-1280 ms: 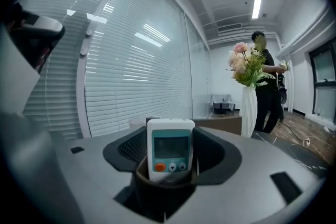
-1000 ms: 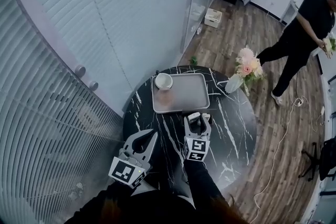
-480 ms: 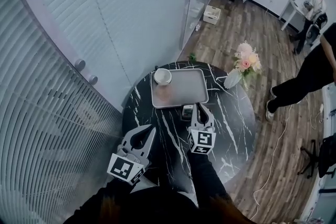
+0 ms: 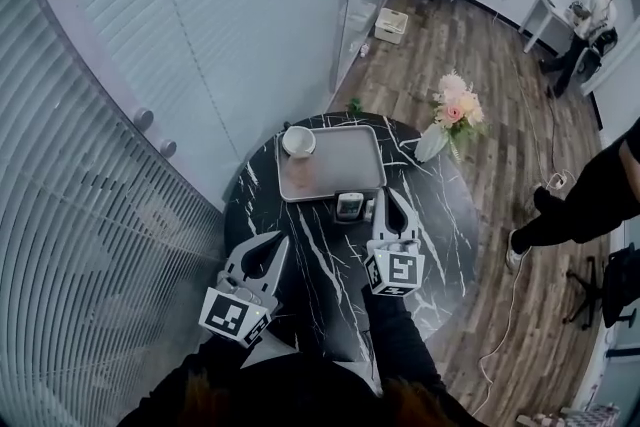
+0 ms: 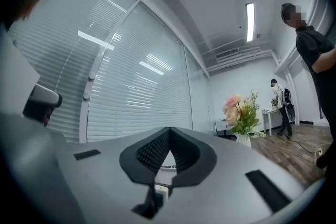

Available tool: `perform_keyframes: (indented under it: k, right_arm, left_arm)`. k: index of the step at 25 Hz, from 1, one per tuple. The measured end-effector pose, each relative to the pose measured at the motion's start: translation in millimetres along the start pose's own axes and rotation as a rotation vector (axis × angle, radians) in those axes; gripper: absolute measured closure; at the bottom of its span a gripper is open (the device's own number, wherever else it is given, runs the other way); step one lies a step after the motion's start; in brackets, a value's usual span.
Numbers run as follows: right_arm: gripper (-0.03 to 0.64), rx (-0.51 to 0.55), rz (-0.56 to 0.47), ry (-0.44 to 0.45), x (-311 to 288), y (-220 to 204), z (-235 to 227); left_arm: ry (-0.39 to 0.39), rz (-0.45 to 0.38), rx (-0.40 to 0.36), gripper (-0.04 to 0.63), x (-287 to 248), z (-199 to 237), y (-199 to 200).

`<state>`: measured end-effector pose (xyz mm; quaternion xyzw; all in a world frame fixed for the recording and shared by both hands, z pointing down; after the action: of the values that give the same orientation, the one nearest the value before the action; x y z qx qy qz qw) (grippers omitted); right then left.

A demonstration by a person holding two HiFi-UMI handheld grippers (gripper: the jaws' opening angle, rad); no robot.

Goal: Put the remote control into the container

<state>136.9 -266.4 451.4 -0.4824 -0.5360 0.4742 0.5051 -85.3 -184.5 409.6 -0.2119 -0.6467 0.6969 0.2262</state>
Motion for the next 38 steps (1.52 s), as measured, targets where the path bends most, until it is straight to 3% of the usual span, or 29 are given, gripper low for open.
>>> perform_keyframes:
  k: [8,17,26,38]
  right_arm:
    - [0.600,0.014,-0.048,-0.006,38,29,-13]
    - [0.600,0.026,-0.051,-0.024,76,34,-30]
    - [0.600,0.012,0.011,0.015,115,45,-25]
    - [0.600,-0.002,0.058,0.077,130,27,-14]
  left_arm:
    - [-0.036,-0.004,0.000,0.586,-11,-14,-3]
    - [-0.074,-0.012,-0.009,0.586,-27,-31,-5]
    - [-0.077,-0.021,-0.009,0.586,-27,-49,5]
    - [-0.053,-0.025,-0.006,0.586,-25,-56,-4]
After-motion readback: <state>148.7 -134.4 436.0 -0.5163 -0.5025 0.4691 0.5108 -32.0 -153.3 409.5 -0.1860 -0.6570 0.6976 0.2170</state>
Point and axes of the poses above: the fingertips, and each gripper's own axes: x backward along the fingers, z to its left, y out of its top, the point moved 4 cm from there along x, backward along the fingers, and after that the axes turned 14 degrees about -y, right-handed, at the moved point
